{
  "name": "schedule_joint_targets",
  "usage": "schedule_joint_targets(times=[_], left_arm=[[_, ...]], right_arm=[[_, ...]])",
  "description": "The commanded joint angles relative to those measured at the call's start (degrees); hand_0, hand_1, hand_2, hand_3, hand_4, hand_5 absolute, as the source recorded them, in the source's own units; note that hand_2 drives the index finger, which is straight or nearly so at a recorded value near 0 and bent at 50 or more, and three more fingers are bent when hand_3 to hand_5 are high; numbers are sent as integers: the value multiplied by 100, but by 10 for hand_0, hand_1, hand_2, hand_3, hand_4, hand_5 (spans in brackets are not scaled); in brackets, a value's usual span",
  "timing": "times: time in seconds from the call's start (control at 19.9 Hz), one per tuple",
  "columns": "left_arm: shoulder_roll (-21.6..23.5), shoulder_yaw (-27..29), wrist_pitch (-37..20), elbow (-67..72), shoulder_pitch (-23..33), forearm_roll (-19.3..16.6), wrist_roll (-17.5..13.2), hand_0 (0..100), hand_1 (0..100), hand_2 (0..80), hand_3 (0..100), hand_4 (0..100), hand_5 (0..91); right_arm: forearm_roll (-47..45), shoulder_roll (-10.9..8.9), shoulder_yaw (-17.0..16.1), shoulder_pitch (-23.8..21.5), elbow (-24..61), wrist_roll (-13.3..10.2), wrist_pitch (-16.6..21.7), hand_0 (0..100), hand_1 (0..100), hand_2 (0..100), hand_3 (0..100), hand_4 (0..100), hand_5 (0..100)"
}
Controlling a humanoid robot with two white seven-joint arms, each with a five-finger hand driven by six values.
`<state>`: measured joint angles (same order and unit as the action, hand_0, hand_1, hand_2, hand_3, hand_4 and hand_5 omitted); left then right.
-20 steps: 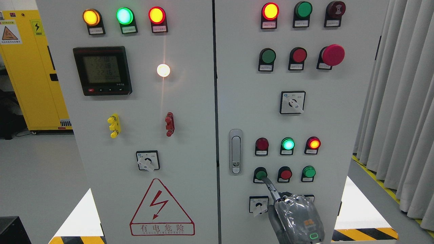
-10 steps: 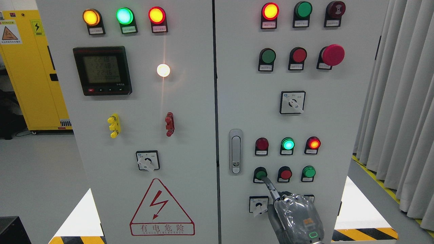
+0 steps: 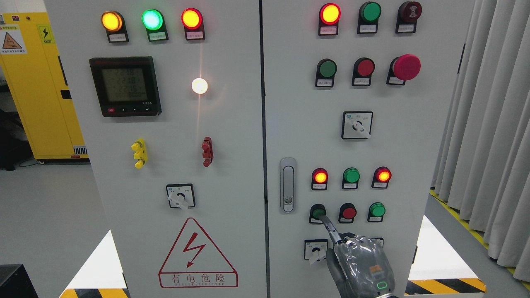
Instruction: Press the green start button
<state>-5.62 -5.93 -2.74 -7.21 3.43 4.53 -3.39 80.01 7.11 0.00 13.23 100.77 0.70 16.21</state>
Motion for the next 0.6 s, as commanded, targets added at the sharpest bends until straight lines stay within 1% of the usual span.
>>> schedule_joint_targets(times=[0.0,0.3,0.55], left_arm=[[0,4,1,0,0,4,-3,120,556,0,0,0,0],[0,4,1,0,0,4,-3,120,556,0,0,0,0],[0,4,1,0,0,4,-3,120,556,0,0,0,0]], right_arm=[[-3,1,-18,13,-13,27,-4,885,912,0,760,793,919],[-3,1,-27,13,-5,18,-4,875,911,0,759,793,919],[-12,1,-44,-22,83,-34,-4,871,910,0,756,793,919]])
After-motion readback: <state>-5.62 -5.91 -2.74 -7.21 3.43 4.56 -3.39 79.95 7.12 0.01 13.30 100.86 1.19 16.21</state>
